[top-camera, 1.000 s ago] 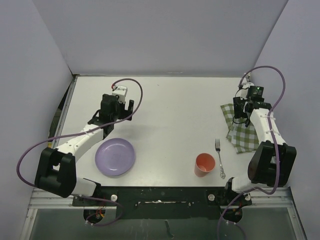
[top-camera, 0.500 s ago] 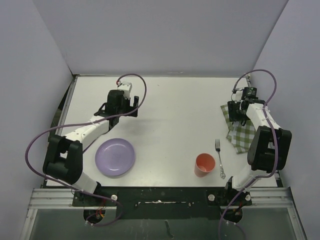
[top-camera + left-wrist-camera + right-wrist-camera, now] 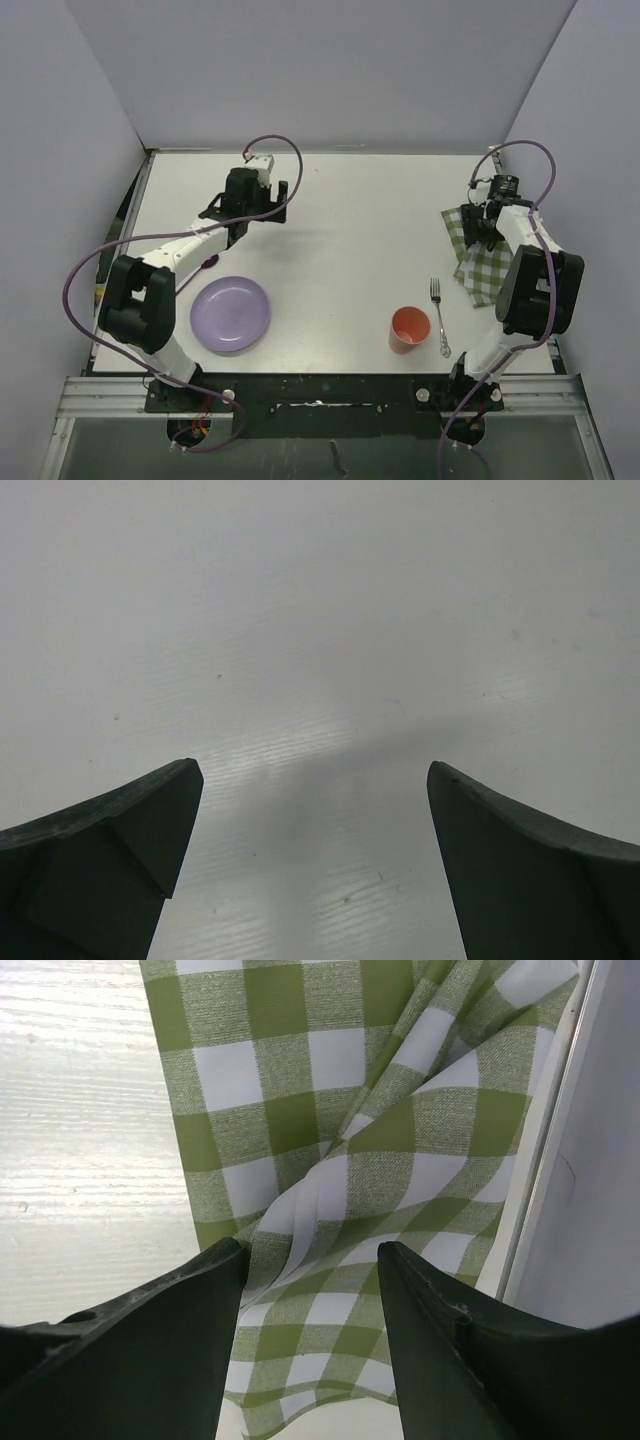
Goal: Set the dinner table for one person
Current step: Move the napkin to the center of the board.
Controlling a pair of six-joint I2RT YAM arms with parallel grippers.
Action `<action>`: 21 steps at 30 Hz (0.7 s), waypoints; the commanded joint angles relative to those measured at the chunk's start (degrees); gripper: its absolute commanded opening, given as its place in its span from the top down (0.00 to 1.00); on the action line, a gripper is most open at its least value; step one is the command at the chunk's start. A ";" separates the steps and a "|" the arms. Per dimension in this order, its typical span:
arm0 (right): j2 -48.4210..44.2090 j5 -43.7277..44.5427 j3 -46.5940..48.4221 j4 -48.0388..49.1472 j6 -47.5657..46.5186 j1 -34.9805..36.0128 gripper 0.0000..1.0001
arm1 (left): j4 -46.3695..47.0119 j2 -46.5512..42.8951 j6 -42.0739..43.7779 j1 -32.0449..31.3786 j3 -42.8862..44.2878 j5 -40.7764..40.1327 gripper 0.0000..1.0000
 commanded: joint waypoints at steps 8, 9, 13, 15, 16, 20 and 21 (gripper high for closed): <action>1.77 -3.10 4.85 -0.65 0.39 0.83 0.43 | -1.33 6.18 0.93 -3.63 7.97 0.73 0.02; 2.24 -3.44 5.02 -0.52 0.52 0.82 0.43 | -1.34 6.43 1.03 -3.82 8.26 0.67 0.02; 4.34 -3.60 6.36 -1.94 0.45 2.19 0.44 | -1.29 7.70 0.96 -4.59 9.15 0.71 0.02; 3.14 -2.62 6.85 -2.66 0.18 4.50 0.44 | -1.42 8.33 0.95 -4.98 9.59 0.67 0.02; 2.38 -1.67 6.90 -2.73 0.04 5.77 0.44 | -1.52 8.62 1.03 -5.21 9.78 0.52 0.02; 3.07 -1.74 8.30 -4.79 1.06 7.33 0.43 | -1.52 9.34 1.13 -5.64 10.27 0.15 0.02; 3.33 -1.31 7.83 -4.61 1.21 7.35 0.43 | -1.52 9.40 1.21 -5.69 10.36 0.14 0.02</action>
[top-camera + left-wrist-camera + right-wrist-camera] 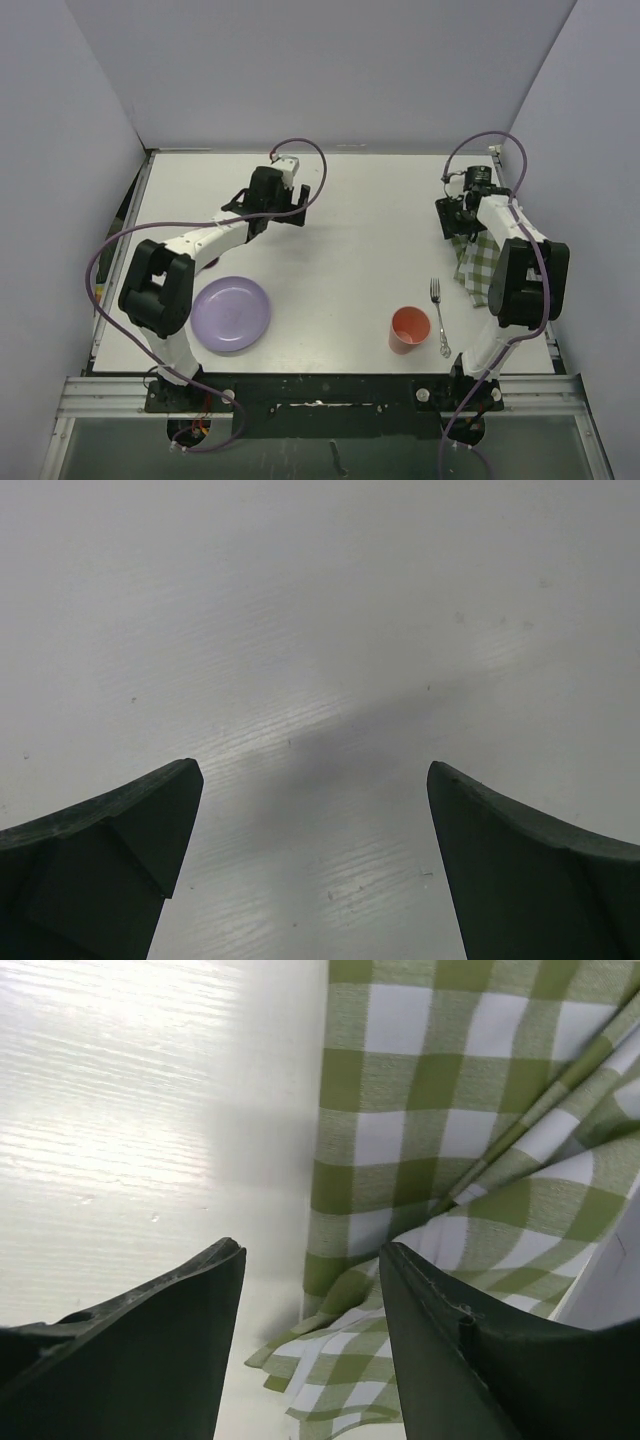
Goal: Set the dinner table for one person
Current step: Move the napkin to the center of the board.
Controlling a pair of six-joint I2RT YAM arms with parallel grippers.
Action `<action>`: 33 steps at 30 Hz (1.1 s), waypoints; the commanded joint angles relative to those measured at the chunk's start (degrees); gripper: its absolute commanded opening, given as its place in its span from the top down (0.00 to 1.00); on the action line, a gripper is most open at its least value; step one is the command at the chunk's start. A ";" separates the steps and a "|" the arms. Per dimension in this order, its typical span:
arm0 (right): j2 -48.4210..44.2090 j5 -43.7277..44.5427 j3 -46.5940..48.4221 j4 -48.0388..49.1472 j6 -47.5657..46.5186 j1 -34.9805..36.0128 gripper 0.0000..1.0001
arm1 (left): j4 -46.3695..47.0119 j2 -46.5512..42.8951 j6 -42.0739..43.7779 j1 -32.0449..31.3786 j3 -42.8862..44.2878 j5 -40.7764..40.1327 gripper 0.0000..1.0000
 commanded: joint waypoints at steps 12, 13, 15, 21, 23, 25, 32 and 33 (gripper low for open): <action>0.58 7.09 -0.47 1.74 -1.28 -1.76 0.43 | 1.74 1.81 1.31 -0.53 2.37 -0.20 0.02; 0.88 6.92 -0.64 1.38 -1.27 -2.00 0.43 | 1.84 1.99 1.29 -0.57 2.37 -0.18 0.02; 1.67 6.81 -1.02 1.23 -1.42 -2.19 0.43 | 2.17 2.32 1.10 -0.57 2.45 0.06 0.02; 4.15 5.10 -1.41 0.81 -1.27 -3.25 0.43 | 2.93 2.99 0.00 -0.57 2.41 0.84 0.02; 5.15 5.11 -1.25 0.67 -1.27 -3.24 0.43 | 3.35 2.99 -0.06 -0.57 2.22 0.97 0.02; 5.68 5.58 -1.16 0.89 -1.26 -3.37 0.43 | 3.71 2.91 -0.07 -0.57 1.98 0.97 0.02; 4.83 6.22 0.14 0.07 -1.40 -3.19 0.91 | 4.68 2.69 -0.59 -0.57 0.65 1.01 0.02; 4.76 6.45 0.62 -0.34 -1.29 -2.96 1.00 | 4.93 2.60 -0.67 -0.57 0.35 0.99 0.02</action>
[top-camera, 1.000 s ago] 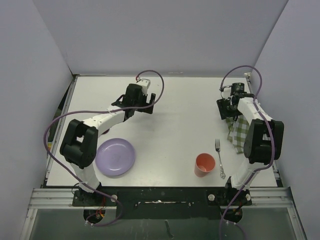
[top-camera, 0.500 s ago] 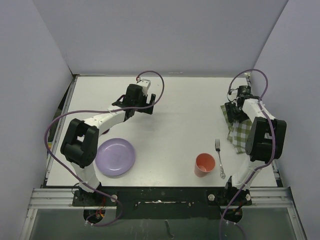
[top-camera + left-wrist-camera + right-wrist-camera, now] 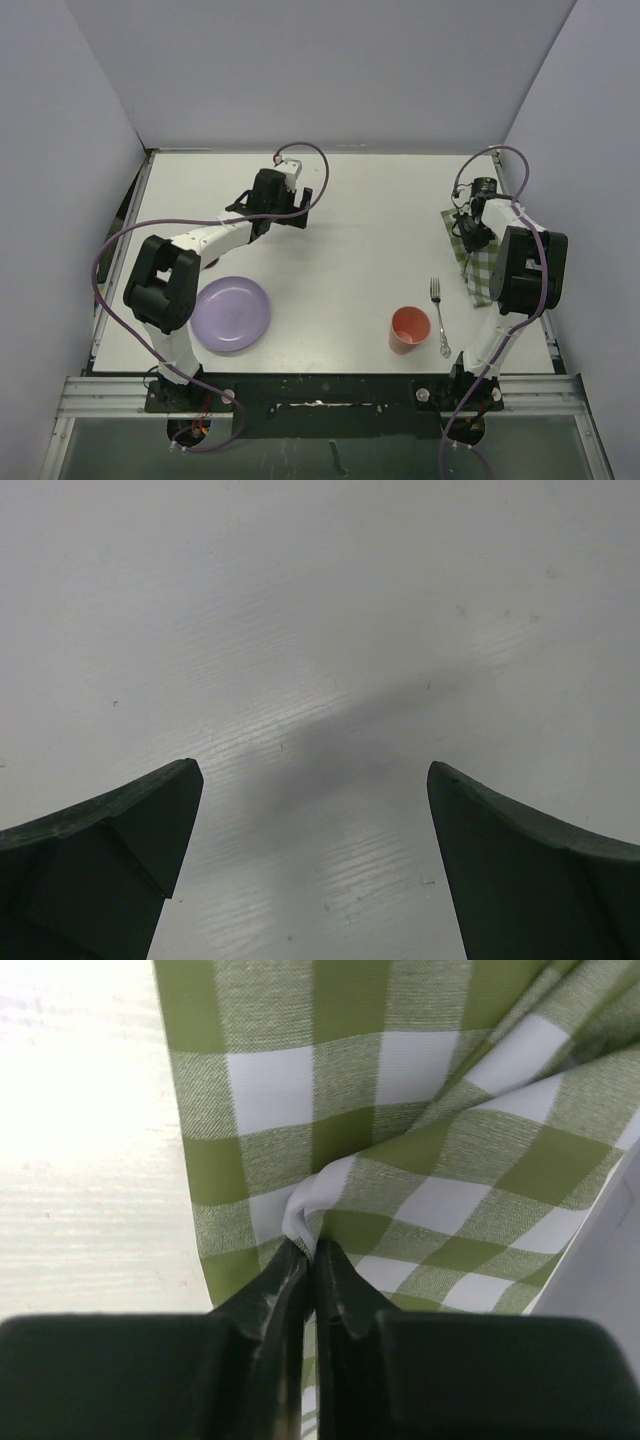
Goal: Set the dinner table for one person
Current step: Move the napkin to the center of the board.
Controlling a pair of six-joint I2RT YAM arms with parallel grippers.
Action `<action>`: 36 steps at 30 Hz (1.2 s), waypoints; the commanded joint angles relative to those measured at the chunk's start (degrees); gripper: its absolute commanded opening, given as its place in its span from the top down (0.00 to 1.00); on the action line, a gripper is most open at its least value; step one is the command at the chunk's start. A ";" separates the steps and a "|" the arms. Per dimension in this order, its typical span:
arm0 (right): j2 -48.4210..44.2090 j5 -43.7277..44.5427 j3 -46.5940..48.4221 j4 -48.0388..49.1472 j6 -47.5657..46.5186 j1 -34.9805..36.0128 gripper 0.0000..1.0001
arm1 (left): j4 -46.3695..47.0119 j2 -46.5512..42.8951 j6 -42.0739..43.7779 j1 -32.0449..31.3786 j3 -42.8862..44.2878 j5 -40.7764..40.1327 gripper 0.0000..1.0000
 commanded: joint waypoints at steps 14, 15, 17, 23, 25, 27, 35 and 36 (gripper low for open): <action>-7.69 11.25 15.88 -6.64 -7.28 14.58 1.00 | 11.95 3.15 -2.19 -0.09 1.73 5.04 0.02; -7.10 11.06 17.84 -7.95 -7.47 15.29 1.00 | 11.73 4.51 -3.07 -0.17 3.53 6.23 0.02; -6.22 11.36 20.34 -9.26 -8.30 16.56 1.00 | 12.30 6.29 -5.09 -0.37 5.67 7.83 0.02; -3.57 14.30 25.78 -8.32 -13.06 18.53 1.00 | 15.98 6.90 -5.85 -0.49 4.66 9.54 0.02; -1.95 14.52 28.69 -8.92 -14.95 18.60 1.00 | 16.01 6.95 -5.34 -0.49 4.42 9.57 0.02; -0.55 13.96 31.23 -9.62 -16.36 18.95 1.00 | 16.49 7.08 -5.49 -0.44 3.96 9.79 0.02; 4.09 13.69 32.55 -4.41 -22.04 24.67 1.00 | 17.51 10.15 -7.66 -0.50 4.45 9.00 0.02; 5.40 14.10 32.57 -3.19 -22.36 25.31 1.00 | 17.40 10.69 -7.82 -0.49 4.82 8.83 0.02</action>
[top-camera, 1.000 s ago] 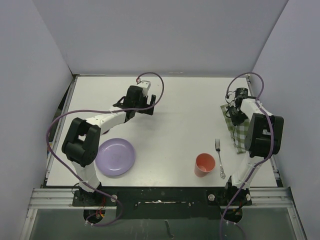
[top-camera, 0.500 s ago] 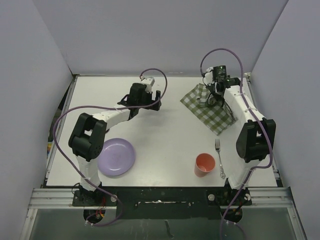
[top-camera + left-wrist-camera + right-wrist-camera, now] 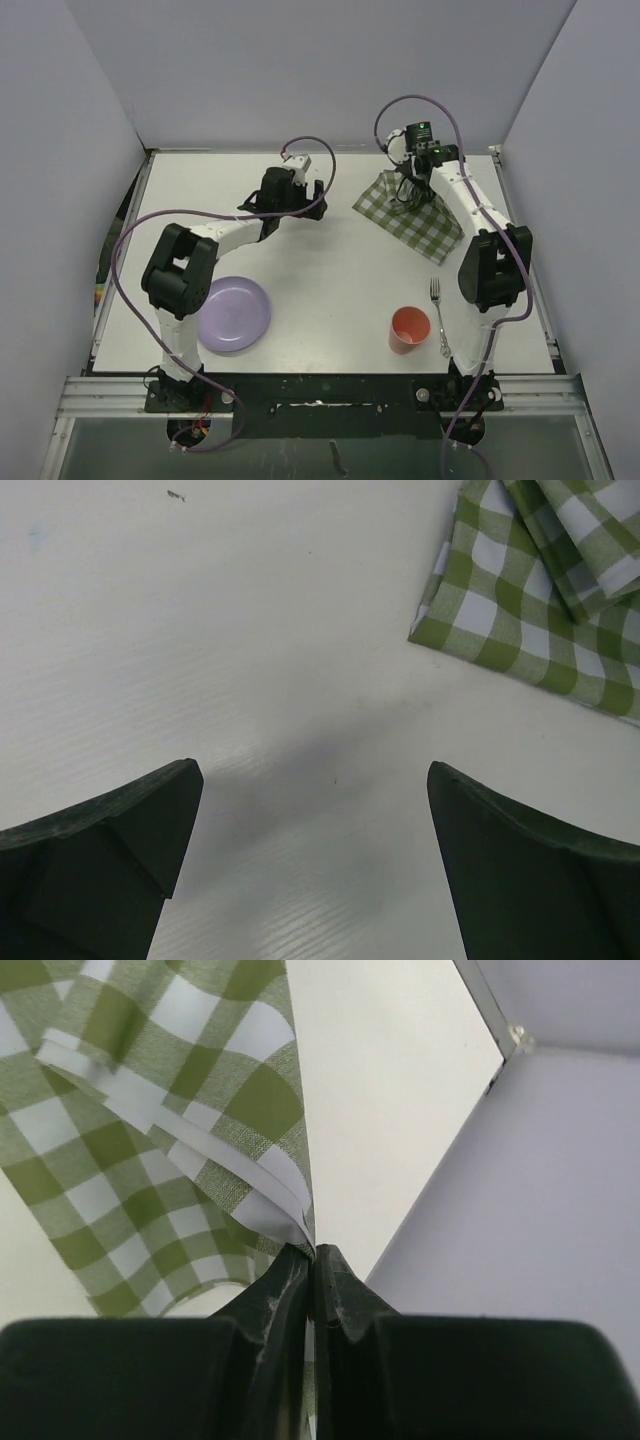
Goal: Set the dinner table for one person
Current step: Move the napkin to the center of the board, then flatten out the napkin at the center of the board.
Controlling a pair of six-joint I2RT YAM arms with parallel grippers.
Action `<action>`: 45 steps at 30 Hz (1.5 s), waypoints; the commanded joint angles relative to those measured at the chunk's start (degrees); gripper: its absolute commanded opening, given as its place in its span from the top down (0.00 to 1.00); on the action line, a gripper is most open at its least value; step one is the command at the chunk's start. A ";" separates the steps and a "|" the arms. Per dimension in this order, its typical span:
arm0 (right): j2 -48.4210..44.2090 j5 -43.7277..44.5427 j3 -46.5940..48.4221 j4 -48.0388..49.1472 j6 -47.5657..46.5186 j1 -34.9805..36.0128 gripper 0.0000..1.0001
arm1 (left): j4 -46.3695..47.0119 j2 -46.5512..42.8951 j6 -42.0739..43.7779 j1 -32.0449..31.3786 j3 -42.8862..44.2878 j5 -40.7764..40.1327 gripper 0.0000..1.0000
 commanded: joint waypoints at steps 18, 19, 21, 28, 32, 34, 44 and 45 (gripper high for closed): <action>8.57 14.99 2.65 28.24 -16.20 1.77 0.40 | 8.55 5.45 2.83 -1.74 9.25 11.73 0.02; 7.68 14.74 1.32 28.43 -16.02 1.29 0.44 | 9.13 7.05 2.45 -2.00 10.57 13.54 0.02; 5.69 14.02 -0.83 27.79 -14.78 0.16 0.53 | 8.62 10.62 1.37 -2.57 15.74 17.28 0.02; 7.55 10.57 -0.54 18.24 -6.94 -6.28 1.00 | 7.95 24.35 -4.80 -4.58 28.98 26.79 0.02; 8.70 10.97 -0.75 18.65 -6.02 -9.83 1.00 | 9.30 23.95 -3.70 -5.33 27.67 25.64 0.02; 8.60 11.12 -0.16 18.08 -5.71 -10.42 1.00 | 9.59 22.29 -2.53 -5.12 25.92 25.57 0.02; -2.31 11.92 -6.71 16.05 -2.52 -5.73 0.86 | 12.58 12.44 1.89 -3.03 17.62 23.60 0.02; -2.93 11.79 -6.70 14.93 -1.21 -6.07 0.86 | 12.53 13.61 1.11 -2.81 19.81 24.82 0.02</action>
